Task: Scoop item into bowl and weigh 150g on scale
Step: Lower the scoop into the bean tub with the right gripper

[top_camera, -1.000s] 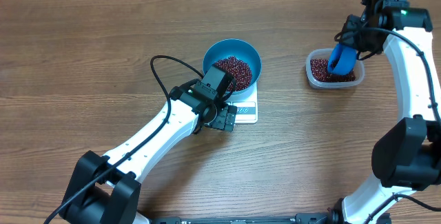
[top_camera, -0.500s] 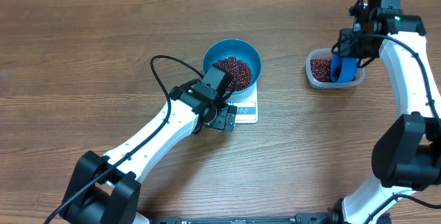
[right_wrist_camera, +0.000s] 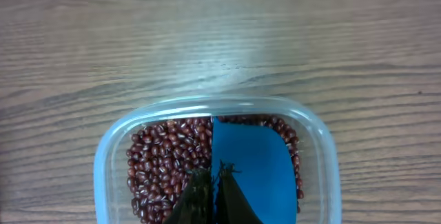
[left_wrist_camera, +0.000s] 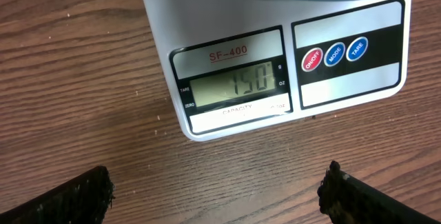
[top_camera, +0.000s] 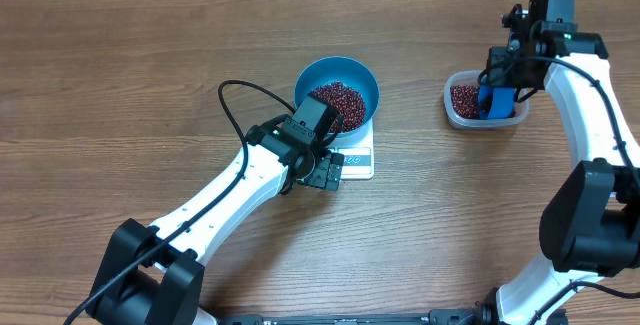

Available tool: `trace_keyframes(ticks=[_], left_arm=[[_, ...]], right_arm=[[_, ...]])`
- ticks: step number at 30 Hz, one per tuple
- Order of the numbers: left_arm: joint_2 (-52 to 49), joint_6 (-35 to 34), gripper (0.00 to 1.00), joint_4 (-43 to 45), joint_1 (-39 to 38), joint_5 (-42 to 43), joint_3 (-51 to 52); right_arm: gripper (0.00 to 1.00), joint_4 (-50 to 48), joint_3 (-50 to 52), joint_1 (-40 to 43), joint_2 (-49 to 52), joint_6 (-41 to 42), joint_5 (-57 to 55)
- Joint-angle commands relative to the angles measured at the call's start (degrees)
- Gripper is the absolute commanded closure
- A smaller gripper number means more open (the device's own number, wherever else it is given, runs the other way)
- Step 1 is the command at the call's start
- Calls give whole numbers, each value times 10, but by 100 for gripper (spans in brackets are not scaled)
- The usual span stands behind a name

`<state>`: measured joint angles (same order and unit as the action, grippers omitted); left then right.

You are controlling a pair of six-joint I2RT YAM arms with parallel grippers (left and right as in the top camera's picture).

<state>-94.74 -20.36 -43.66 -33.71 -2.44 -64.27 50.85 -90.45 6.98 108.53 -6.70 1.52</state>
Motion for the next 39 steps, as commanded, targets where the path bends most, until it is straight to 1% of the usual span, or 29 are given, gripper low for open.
trace_keyframes(ticks=[1, 2, 3, 4, 5, 8, 10, 11, 13, 20, 23, 29, 33, 39], left_arm=[[-4, 13, 1, 1, 0, -9, -11], [-4, 13, 1, 1, 0, -9, -11], [-4, 13, 0, 1, 0, -9, -11], [-4, 13, 1, 1, 0, -9, -11], [-4, 13, 1, 1, 0, -9, -11], [-4, 13, 1, 1, 0, -9, -11], [-4, 13, 0, 1, 0, -9, -11], [-4, 13, 0, 1, 0, -9, -11], [-4, 13, 0, 1, 0, -9, -11], [-4, 13, 1, 1, 0, -9, -11], [-4, 13, 1, 1, 0, -9, -11], [-4, 13, 1, 1, 0, -9, -11], [-4, 13, 1, 1, 0, -9, -11], [-4, 13, 0, 1, 0, -9, -11]], right_arm=[[96, -7, 13, -1, -10, -5, 2], [96, -7, 13, -1, -10, -5, 0], [88, -8, 13, -1, -10, -5, 0], [75, -10, 13, -1, -10, -5, 0], [68, -11, 13, -1, -10, -5, 0], [58, -13, 13, -1, -10, -5, 0], [46, -13, 13, -1, -10, -5, 0], [43, -13, 13, -1, -10, -5, 0], [41, -14, 13, -1, -10, -5, 0], [16, -33, 13, -1, -10, -5, 0], [11, -40, 13, -1, -10, -5, 0], [6, -66, 13, -1, -10, -4, 0], [6, -88, 9, -1, -11, 11, 3], [6, -65, -49, -1, -14, 11, 12]])
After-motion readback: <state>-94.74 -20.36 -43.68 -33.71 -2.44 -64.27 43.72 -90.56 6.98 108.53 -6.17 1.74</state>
